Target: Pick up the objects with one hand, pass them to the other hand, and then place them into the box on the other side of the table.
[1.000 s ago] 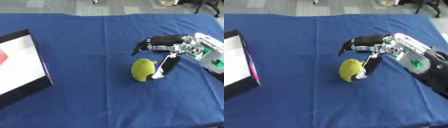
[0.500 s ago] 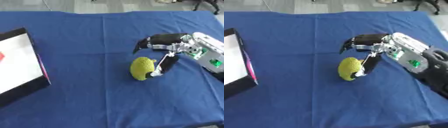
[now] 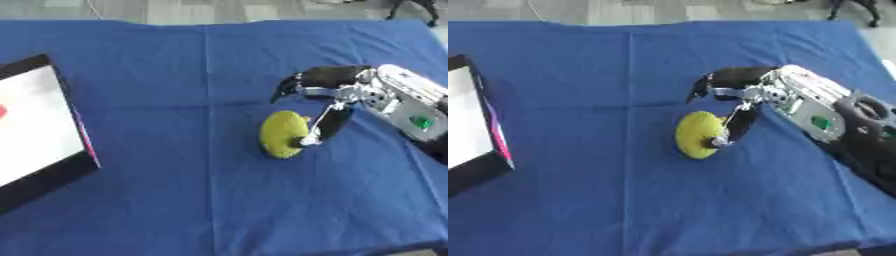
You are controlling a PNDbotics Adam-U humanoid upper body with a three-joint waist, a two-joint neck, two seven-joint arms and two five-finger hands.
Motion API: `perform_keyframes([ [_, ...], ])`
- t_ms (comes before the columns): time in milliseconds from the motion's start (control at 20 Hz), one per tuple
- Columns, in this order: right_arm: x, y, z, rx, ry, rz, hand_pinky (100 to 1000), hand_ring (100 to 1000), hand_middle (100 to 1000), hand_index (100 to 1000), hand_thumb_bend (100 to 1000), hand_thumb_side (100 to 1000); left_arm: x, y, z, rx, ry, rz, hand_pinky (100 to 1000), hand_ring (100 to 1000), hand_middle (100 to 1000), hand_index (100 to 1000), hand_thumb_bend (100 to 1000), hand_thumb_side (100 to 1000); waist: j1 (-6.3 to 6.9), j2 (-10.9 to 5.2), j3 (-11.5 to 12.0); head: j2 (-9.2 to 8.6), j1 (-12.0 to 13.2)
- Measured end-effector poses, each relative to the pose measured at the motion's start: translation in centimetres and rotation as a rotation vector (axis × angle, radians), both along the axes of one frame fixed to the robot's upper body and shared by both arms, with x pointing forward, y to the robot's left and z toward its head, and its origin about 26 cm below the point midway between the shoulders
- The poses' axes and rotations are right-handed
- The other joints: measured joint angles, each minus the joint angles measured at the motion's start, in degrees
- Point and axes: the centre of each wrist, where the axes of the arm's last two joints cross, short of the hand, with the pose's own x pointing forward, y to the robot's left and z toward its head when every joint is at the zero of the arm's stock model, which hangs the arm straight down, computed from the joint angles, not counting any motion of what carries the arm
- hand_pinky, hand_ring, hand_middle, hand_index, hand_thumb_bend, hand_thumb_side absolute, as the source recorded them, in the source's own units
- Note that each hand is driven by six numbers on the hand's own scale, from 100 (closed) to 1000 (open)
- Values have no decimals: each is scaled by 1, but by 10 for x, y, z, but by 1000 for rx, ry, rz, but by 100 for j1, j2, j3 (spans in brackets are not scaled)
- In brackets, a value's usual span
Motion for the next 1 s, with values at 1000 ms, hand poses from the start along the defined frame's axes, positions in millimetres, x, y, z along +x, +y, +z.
perform_keyframes([
  [1000, 0, 2, -3, 184, 29, -36, 840, 724, 481, 556, 397, 100, 0, 1, -3, -1, 8, 1, 977, 890, 606, 683, 100, 746, 0, 14, -35, 0, -1],
])
